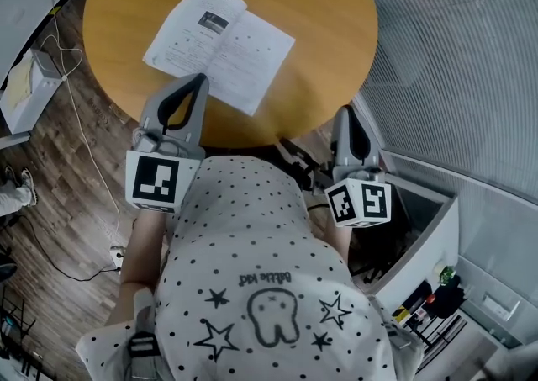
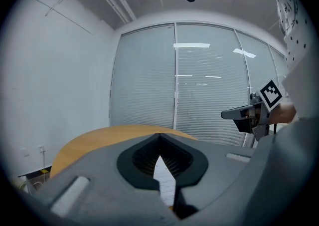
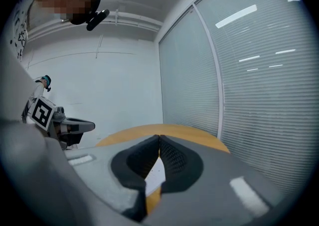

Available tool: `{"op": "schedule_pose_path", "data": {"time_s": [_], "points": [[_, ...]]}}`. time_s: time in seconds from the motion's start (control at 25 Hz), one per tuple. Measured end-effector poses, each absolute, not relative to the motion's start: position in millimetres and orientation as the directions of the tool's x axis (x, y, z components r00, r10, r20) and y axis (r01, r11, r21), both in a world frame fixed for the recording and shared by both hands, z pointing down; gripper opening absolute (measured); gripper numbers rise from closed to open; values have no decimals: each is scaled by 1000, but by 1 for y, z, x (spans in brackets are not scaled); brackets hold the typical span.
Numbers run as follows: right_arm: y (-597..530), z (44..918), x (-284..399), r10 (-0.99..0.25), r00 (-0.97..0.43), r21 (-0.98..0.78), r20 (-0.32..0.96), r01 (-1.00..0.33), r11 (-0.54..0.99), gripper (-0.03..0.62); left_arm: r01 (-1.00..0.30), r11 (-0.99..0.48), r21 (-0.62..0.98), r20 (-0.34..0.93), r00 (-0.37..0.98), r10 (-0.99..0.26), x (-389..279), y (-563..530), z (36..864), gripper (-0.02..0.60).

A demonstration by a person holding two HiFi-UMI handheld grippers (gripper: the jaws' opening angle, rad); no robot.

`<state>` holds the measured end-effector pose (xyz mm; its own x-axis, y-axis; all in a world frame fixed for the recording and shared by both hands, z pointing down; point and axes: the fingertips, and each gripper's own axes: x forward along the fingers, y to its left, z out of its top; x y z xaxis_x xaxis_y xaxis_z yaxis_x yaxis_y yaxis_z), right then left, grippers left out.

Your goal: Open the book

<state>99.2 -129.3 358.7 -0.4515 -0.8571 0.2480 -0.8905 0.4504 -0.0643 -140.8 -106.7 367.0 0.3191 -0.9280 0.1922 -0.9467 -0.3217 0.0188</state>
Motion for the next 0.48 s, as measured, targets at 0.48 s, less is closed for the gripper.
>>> {"op": "schedule_pose_path", "data": {"time_s": [0.48], "points": [[-125,352,97,-854,-458,-48,247,-886,462,5,-943,-331,26,174,331,-927,-136,-115,351,9]]}}
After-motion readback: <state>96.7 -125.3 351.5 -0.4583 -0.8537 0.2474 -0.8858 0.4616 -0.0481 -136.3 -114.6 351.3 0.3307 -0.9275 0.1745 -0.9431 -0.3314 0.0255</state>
